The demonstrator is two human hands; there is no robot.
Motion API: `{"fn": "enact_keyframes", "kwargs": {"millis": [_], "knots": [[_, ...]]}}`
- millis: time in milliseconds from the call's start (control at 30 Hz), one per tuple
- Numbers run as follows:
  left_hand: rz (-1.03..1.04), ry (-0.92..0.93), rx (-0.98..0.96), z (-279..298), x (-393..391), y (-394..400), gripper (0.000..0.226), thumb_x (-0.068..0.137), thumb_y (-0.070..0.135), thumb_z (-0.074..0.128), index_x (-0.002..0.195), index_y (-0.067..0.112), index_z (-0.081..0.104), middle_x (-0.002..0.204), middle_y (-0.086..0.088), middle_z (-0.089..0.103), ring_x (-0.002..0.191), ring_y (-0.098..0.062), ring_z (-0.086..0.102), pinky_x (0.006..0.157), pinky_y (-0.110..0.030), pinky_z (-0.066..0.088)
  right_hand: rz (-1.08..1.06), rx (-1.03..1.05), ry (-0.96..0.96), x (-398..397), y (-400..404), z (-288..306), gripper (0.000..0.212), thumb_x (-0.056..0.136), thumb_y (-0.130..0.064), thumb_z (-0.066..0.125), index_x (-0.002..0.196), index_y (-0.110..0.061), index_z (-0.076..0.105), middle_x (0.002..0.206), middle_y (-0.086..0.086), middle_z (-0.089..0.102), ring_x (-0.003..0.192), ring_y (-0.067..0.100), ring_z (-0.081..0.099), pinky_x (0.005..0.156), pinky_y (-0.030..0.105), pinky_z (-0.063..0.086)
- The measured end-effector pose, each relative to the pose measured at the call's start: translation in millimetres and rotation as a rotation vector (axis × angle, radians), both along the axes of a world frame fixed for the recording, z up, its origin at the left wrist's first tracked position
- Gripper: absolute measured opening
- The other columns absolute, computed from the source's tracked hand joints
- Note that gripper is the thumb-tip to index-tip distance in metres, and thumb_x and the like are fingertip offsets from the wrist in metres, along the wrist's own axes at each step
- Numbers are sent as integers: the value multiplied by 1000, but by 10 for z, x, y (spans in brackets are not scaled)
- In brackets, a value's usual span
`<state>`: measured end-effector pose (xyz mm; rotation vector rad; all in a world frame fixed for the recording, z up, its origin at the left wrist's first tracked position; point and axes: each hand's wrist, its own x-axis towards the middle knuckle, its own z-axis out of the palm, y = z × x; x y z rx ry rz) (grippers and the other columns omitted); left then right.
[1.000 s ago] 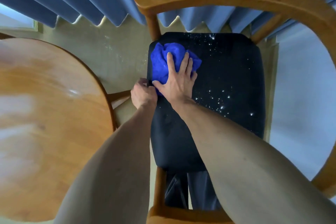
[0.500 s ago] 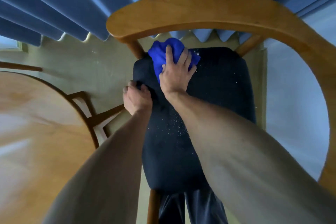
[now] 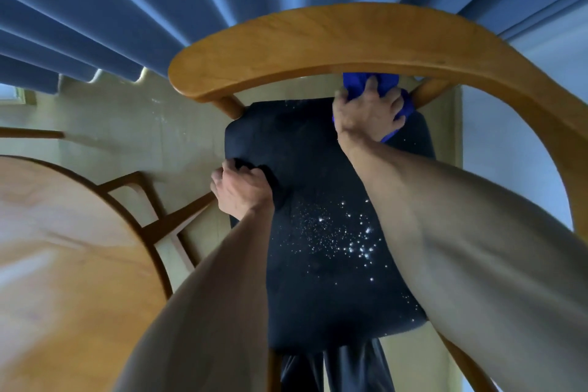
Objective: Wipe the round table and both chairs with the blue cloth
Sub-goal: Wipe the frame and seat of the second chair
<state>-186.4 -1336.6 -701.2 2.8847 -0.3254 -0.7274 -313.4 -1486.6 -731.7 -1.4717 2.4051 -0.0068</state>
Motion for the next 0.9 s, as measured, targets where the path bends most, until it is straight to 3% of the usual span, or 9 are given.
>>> {"fn": "enact_keyframes", "kwargs": {"millis": [67,133,367,533,733,900], "knots": [[-5,0,-8,-6,-2,19,37,92,20,48,126,17,60,125,-11,55,119,-29,48,88,-39,41,82,50,53,48,-20,55,55,80,-58,50,122,-24,56,131,18,45,121,38,40,97,55,33],[0,-1,-33,-30,-9,58,38,94,21,46,129,20,60,127,-10,54,119,-29,47,90,-39,42,151,62,54,114,10,104,48,82,-53,51,118,-23,58,127,17,47,117,38,43,94,53,35],[-17,18,-103,-51,12,171,48,89,11,46,135,19,58,130,-10,55,120,-30,50,93,-40,43,552,71,-259,1069,384,267,29,83,-39,55,107,-27,66,125,7,58,121,27,48,101,47,32],[-129,8,-90,-58,44,262,53,81,7,47,130,18,60,122,-12,56,115,-32,52,89,-37,43,661,42,-195,969,479,155,38,86,-29,55,124,-30,57,129,5,53,127,25,43,110,49,25],[-142,10,-34,-39,-113,232,51,84,10,43,134,18,49,131,-12,49,121,-34,44,94,-44,42,495,-78,-179,289,649,97,52,79,-18,64,128,-28,55,142,9,45,139,27,34,110,53,27],[-225,-6,-16,-30,-419,276,60,90,15,46,148,21,34,155,-18,26,138,-37,28,110,-49,32,247,-123,-114,-398,765,72,63,73,-14,69,131,-28,53,145,10,43,140,28,34,105,56,32]]}}
